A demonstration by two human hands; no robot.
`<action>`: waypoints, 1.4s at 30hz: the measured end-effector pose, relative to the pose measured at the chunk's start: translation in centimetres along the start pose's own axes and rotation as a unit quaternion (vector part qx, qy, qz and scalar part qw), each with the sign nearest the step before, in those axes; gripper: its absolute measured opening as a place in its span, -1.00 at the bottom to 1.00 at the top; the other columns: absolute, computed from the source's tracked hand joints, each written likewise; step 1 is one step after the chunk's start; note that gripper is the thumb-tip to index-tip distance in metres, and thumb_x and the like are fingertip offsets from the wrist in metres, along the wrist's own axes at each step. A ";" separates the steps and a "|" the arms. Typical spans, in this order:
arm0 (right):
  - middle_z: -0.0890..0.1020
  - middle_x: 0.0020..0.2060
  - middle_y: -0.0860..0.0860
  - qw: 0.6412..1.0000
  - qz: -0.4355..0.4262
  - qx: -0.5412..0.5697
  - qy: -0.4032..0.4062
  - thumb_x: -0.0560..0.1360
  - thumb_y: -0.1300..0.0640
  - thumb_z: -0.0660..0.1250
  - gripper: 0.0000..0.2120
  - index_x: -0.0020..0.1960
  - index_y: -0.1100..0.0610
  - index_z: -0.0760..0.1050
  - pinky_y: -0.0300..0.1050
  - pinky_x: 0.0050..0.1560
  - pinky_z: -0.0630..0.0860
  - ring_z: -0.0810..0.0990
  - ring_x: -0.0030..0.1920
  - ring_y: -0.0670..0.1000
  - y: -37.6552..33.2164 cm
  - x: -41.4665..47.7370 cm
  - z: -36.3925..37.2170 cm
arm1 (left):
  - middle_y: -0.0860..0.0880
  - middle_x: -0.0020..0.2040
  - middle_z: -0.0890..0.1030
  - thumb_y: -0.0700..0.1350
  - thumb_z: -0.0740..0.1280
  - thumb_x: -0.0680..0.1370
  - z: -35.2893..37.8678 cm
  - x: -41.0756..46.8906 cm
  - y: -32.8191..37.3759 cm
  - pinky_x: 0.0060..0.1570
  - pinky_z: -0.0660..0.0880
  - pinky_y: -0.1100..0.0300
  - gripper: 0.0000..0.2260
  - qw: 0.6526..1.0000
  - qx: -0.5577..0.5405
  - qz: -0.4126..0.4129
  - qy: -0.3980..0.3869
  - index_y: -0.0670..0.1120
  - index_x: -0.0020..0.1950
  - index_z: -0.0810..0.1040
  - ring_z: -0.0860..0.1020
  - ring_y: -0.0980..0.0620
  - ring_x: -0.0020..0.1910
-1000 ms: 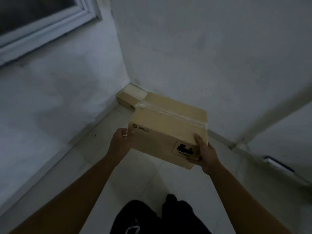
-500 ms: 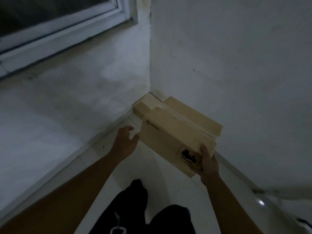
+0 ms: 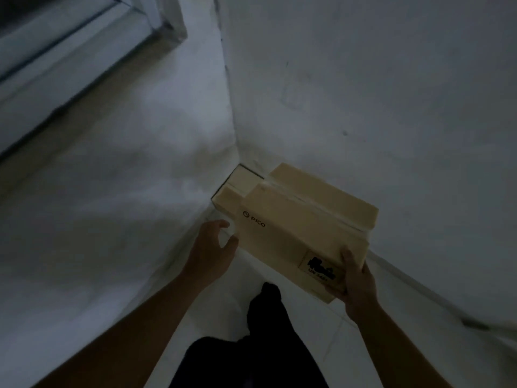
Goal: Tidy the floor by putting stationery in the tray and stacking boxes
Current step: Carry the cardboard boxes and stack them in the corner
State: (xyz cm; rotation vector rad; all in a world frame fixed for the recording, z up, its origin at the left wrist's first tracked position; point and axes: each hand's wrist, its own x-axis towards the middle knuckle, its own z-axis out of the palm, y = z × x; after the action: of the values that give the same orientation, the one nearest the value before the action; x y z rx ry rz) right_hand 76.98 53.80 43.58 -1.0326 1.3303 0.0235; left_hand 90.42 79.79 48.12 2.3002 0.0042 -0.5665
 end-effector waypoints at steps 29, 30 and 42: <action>0.44 0.34 0.10 0.983 -0.060 -0.173 -0.026 0.54 -0.22 0.21 -0.43 0.48 -0.13 0.14 0.26 0.19 0.49 0.48 0.22 0.21 12.5 29.3 28.5 | 0.17 0.17 0.38 0.02 0.31 0.53 6.5 27.4 -15.5 0.10 0.37 0.21 -0.75 0.986 0.095 -0.016 -0.137 0.15 0.19 0.40 0.39 0.16 0.13; 0.47 0.31 0.15 0.977 -0.053 -0.205 -0.026 0.55 -0.21 0.20 -0.42 0.49 -0.09 0.13 0.24 0.16 0.51 0.51 0.16 0.22 12.0 29.5 28.5 | 0.18 0.17 0.37 0.02 0.30 0.54 6.3 27.3 -15.5 0.09 0.34 0.22 -0.75 0.985 0.098 -0.014 -0.142 0.16 0.20 0.40 0.39 0.16 0.13; 0.46 0.34 0.16 0.935 -0.113 -0.333 0.035 0.52 -0.07 0.29 -0.44 0.43 0.14 0.26 -0.12 0.05 0.36 0.50 0.16 0.14 1.0 18.8 23.0 | 0.07 0.32 0.43 0.10 0.28 0.54 3.4 23.6 -8.4 0.13 0.29 0.24 -0.67 0.980 0.103 0.086 -0.149 0.08 0.28 0.40 0.36 0.18 0.24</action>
State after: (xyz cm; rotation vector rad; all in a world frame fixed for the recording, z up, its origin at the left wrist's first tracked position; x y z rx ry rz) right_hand 99.97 58.80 25.40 -1.7711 1.2842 0.2835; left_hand 108.91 79.66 30.94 2.3602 -0.4113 -0.8485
